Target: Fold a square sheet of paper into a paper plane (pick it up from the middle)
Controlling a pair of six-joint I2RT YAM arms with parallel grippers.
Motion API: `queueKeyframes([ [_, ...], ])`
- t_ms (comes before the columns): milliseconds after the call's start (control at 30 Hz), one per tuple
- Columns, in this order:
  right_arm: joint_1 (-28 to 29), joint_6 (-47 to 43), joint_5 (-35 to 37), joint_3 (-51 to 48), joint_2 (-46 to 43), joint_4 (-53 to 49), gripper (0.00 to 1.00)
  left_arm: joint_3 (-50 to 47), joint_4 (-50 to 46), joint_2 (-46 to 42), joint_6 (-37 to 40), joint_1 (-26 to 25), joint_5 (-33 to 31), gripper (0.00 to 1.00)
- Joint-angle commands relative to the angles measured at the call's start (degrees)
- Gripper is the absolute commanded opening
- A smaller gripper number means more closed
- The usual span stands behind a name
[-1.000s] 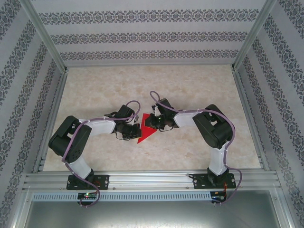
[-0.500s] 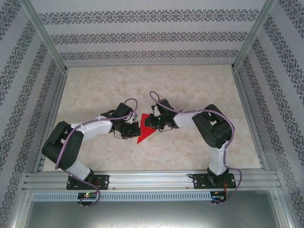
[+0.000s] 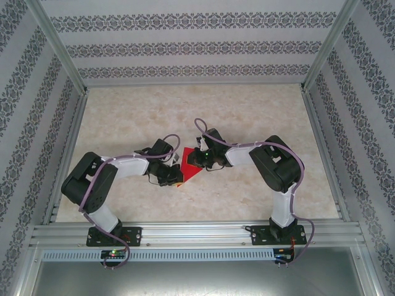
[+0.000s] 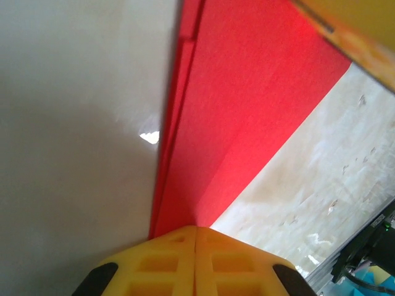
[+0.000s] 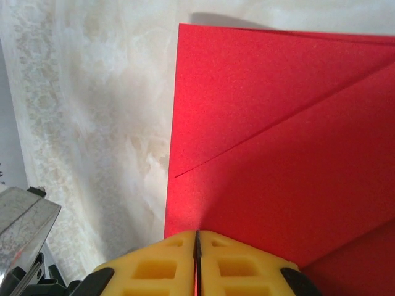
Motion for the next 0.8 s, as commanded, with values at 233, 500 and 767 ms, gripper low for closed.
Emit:
queueKeyframes([
  [233, -0.81, -2.18, 1.85, -1.87, 2.77, -3.83, 0.1, -8.63, -5.26, -10.26, -1.69, -1.0, -8.03, 0.09],
  [500, -0.49, -6.39, 0.68, -0.33, -1.32, -6.69, 0.11, -4.43, -10.47, -20.1, 0.32, -0.95, -17.59, 0.13],
  [767, 0.04, -8.5, 5.95, -2.47, -13.41, -13.61, 0.17, 2.82, -11.3, -12.48, 3.1, -0.97, -18.31, 0.23],
])
